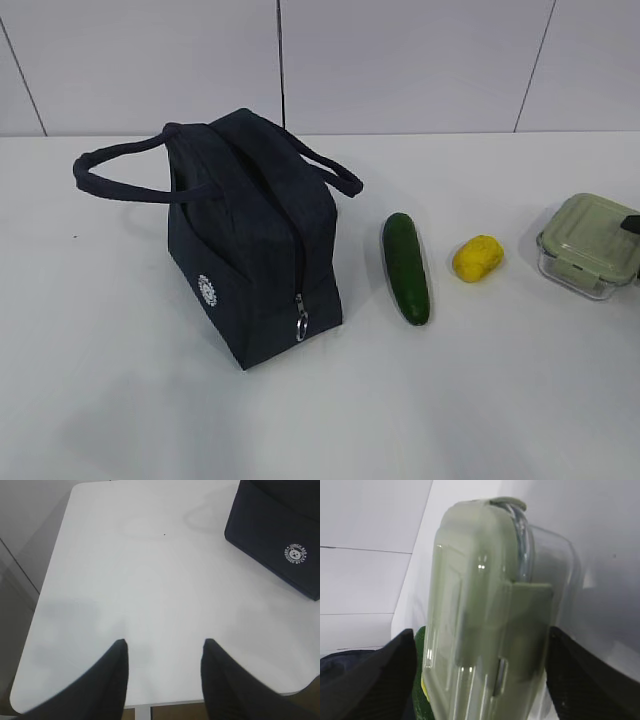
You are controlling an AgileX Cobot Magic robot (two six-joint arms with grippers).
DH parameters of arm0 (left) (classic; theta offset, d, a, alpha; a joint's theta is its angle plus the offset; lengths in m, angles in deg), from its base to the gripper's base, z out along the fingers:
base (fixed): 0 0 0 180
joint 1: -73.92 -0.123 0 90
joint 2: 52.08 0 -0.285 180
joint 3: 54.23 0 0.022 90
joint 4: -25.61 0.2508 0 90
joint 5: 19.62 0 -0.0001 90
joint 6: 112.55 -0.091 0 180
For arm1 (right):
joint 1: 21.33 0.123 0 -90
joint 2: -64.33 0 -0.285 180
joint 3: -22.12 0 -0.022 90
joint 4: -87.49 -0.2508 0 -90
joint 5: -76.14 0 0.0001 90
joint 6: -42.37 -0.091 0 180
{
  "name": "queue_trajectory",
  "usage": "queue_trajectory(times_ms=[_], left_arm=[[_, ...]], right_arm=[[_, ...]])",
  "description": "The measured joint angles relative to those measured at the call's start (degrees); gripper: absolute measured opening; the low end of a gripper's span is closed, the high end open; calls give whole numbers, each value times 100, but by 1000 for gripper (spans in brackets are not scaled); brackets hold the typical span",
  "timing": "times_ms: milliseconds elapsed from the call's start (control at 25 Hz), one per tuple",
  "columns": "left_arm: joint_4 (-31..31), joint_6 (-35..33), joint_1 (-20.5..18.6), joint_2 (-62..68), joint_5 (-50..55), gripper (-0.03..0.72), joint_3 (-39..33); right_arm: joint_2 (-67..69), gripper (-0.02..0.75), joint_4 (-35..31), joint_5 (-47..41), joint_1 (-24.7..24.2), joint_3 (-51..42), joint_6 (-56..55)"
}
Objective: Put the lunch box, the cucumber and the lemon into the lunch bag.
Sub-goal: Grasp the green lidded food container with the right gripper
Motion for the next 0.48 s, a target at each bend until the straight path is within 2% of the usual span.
queue_trajectory(times_ms=[480], left_arm=[[0,0,0,0,0,341,0]], right_arm=[[219,592,-4,-34,2,22,-11]])
